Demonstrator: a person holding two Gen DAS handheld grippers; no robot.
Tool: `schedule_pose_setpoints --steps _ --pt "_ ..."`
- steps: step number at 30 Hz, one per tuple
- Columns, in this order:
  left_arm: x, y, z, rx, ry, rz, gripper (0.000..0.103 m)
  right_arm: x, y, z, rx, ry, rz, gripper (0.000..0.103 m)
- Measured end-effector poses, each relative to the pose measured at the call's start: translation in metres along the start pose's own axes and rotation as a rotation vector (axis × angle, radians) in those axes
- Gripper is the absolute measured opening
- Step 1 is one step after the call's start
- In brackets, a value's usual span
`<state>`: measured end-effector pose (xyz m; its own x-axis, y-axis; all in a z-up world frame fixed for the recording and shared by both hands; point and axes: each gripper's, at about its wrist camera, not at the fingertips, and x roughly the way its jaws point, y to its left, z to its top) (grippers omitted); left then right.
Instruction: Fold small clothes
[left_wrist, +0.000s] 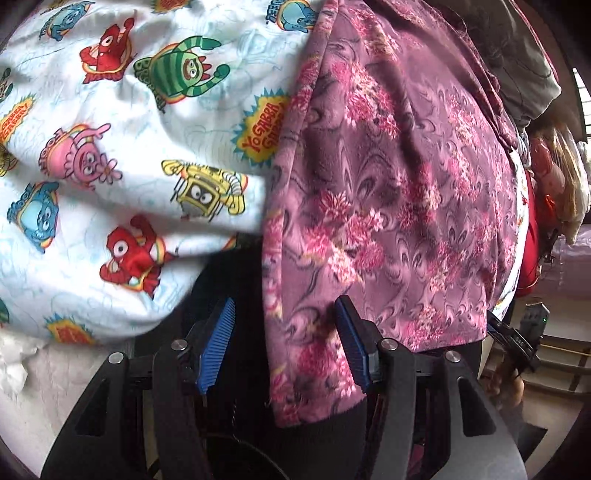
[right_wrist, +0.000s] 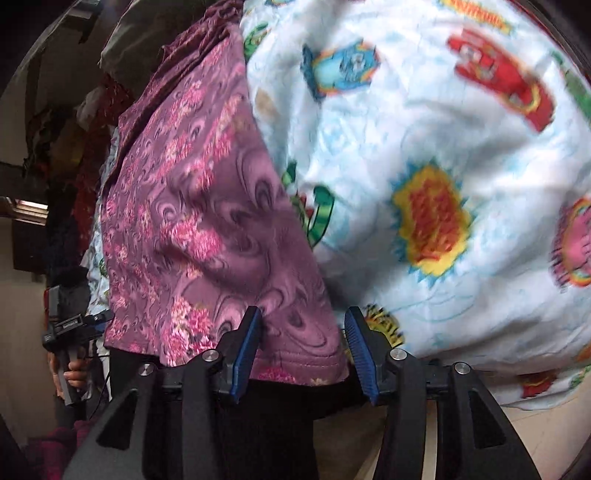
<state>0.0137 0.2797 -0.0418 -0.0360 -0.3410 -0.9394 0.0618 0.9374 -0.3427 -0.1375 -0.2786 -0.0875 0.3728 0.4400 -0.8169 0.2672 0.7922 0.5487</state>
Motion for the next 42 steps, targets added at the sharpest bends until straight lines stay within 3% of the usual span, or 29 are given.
schedule_pose_setpoints --steps 5,6,7,8,9,11,15,20,34,42 --pt "0.009 -0.031 -0.010 0.047 -0.006 0.041 0.054 0.009 -0.008 -0.003 0.029 0.009 0.126 0.047" --pt "0.010 -0.038 -0.011 0.063 -0.012 0.056 0.046 0.009 -0.008 -0.004 0.029 0.012 0.156 0.042" --pt "0.008 -0.043 -0.015 0.082 -0.024 0.077 0.041 0.008 -0.007 -0.005 0.019 0.013 0.178 0.022" --pt "0.007 -0.047 -0.016 0.099 -0.034 0.082 0.031 0.007 -0.004 -0.006 -0.003 0.014 0.196 0.010" --pt "0.004 -0.051 -0.018 0.108 -0.042 0.074 0.016 0.004 0.001 -0.008 -0.032 0.008 0.200 0.010" --pt "-0.002 -0.052 -0.017 0.089 -0.040 -0.010 0.005 -0.004 0.013 -0.012 -0.084 -0.016 0.207 0.010" --pt "-0.025 -0.049 -0.010 0.025 -0.085 -0.219 0.005 -0.031 0.036 -0.011 -0.165 -0.093 0.275 0.009" --pt "-0.057 -0.050 0.006 0.000 -0.170 -0.352 0.005 -0.058 0.058 -0.003 -0.176 -0.187 0.375 0.009" --pt "-0.094 -0.055 0.055 -0.059 -0.311 -0.463 0.005 -0.094 0.093 0.047 -0.111 -0.350 0.484 0.009" --pt "-0.111 -0.052 0.100 -0.082 -0.395 -0.448 0.005 -0.094 0.107 0.099 -0.058 -0.400 0.493 0.009"
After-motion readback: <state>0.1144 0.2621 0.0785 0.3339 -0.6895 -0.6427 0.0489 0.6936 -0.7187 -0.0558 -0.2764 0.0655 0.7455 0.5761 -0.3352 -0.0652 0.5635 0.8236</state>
